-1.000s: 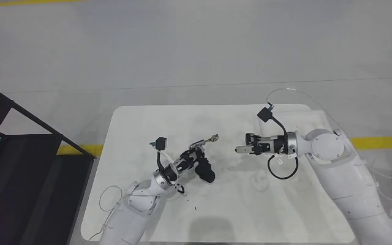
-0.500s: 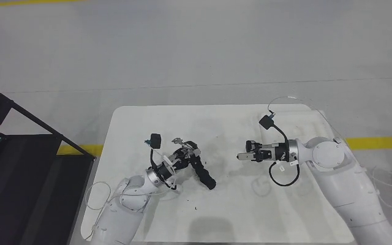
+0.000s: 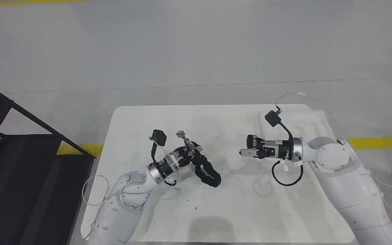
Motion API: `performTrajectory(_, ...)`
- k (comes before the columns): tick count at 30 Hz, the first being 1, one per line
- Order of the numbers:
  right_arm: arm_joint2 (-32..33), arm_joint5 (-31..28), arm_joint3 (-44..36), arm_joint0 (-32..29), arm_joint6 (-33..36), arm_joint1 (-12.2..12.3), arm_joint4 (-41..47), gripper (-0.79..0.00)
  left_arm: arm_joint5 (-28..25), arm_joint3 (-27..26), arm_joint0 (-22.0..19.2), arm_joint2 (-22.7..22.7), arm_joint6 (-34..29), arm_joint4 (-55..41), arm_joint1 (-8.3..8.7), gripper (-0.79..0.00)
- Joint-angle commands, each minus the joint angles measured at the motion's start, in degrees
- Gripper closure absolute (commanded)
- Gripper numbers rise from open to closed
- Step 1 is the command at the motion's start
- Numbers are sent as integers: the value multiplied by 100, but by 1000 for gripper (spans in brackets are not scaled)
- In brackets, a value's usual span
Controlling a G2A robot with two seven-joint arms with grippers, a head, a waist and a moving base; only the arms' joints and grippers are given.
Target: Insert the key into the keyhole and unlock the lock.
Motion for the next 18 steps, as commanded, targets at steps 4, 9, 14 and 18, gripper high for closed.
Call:
performTrajectory(4,0,3,1,-1,-3,0,7,-785,704,-484,-92,-16,-1212,909,95,0)
performTrajectory(9,0,3,1,-1,-3,0,7,-785,1425,-1003,-306,17,-2498,1938,175,0)
performTrajectory(14,0,3,1,-1,-3,0,7,-785,1587,-1561,-490,99,-3304,2412,224,0)
performTrajectory(18,0,3,1,-1,-3,0,7,-785,1509,-1873,-668,293,-3854,3320,269,0)
